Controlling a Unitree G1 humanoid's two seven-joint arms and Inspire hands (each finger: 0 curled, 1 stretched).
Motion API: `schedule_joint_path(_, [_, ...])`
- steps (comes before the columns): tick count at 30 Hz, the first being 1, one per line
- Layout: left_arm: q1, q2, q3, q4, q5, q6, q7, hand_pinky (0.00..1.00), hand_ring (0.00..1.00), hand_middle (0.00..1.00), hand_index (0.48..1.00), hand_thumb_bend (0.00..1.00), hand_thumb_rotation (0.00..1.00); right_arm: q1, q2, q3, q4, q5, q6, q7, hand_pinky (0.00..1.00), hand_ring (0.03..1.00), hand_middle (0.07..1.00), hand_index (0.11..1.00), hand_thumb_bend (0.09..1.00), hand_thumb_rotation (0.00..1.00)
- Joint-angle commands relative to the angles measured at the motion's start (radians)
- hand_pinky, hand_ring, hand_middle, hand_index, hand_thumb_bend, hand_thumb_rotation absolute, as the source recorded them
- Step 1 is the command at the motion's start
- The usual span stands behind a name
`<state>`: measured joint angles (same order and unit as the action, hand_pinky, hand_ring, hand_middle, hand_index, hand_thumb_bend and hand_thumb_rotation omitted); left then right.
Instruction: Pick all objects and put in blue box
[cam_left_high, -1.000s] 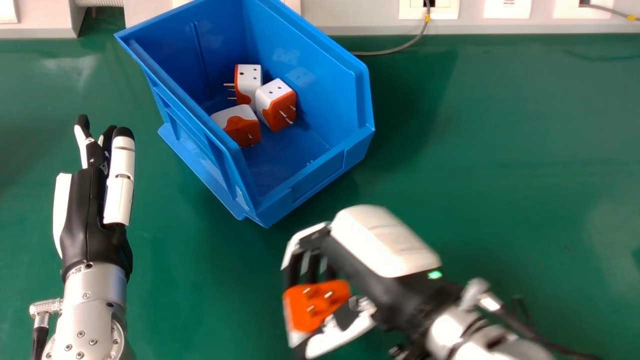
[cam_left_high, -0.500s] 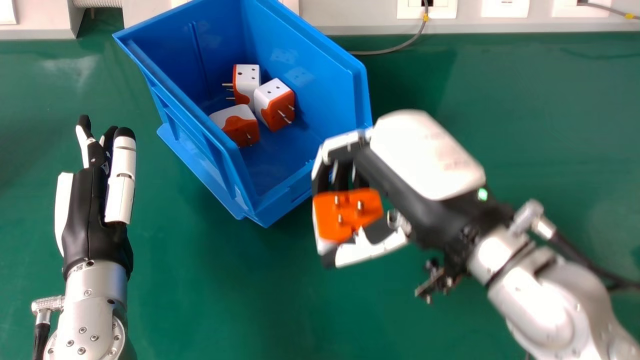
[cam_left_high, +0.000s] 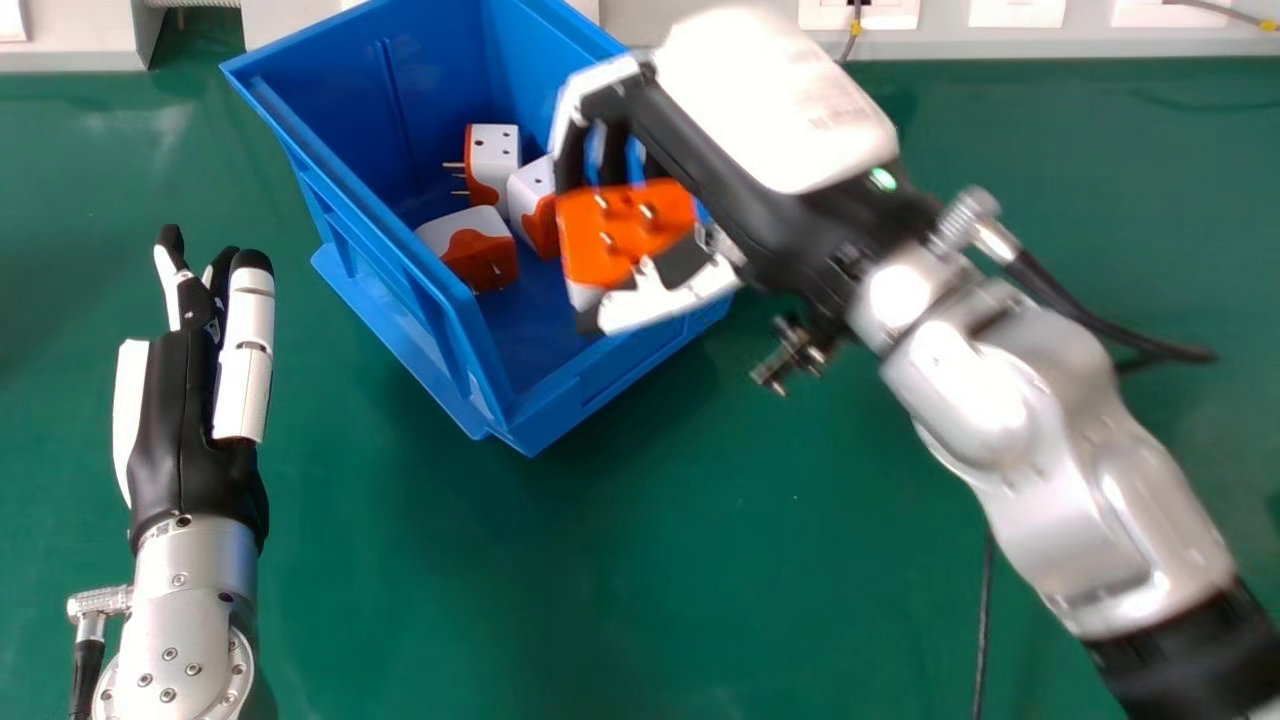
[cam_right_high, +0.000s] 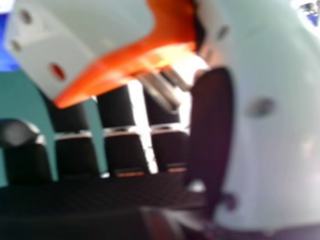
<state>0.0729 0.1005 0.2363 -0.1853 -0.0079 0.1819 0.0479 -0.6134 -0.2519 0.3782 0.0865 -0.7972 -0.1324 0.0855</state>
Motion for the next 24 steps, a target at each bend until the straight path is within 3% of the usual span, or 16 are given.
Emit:
schedule_joint_path(1, [-0.005, 0.007, -0.003, -0.014, 0.002, -0.022, 0.002, 0.96, 0.97, 0.97, 0.975, 0.25, 0.9, -0.106, 0.032, 0.012, 0.076, -0.019, -0.013, -0.06, 0.04, 0.082, 0.149, 0.469, 0.486, 0.15])
schedule_joint_path(5, [0.001, 0.007, -0.006, -0.018, 0.004, -0.025, 0.002, 0.95, 0.97, 0.97, 0.974, 0.25, 0.9, -0.217, 0.08, 0.037, 0.225, -0.029, 0.012, -0.071, 0.04, 0.081, 0.147, 0.469, 0.487, 0.15])
schedule_joint_path(10, [0.016, 0.001, -0.008, -0.039, 0.0, -0.022, 0.0, 0.95, 0.97, 0.97, 0.974, 0.25, 0.9, -0.318, 0.131, 0.066, 0.371, -0.042, 0.053, -0.087, 0.05, 0.087, 0.16, 0.469, 0.487, 0.15])
schedule_joint_path(17, [0.032, 0.0, -0.009, -0.055, -0.002, -0.026, -0.003, 0.95, 0.97, 0.97, 0.973, 0.25, 0.9, -0.482, 0.203, 0.125, 0.645, -0.064, 0.067, -0.187, 0.04, 0.08, 0.144, 0.469, 0.488, 0.15])
schedule_joint_path(20, [0.033, -0.002, -0.007, -0.064, -0.014, -0.017, -0.008, 0.95, 0.97, 0.97, 0.973, 0.25, 0.9, -0.55, 0.227, 0.149, 0.776, -0.07, 0.068, -0.215, 0.03, 0.077, 0.142, 0.471, 0.491, 0.15])
schedule_joint_path(24, [0.043, -0.005, -0.006, -0.069, -0.022, -0.027, -0.013, 0.96, 0.97, 0.97, 0.977, 0.25, 0.9, -0.616, 0.247, 0.18, 0.915, -0.074, 0.05, -0.25, 0.03, 0.073, 0.137, 0.476, 0.5, 0.14])
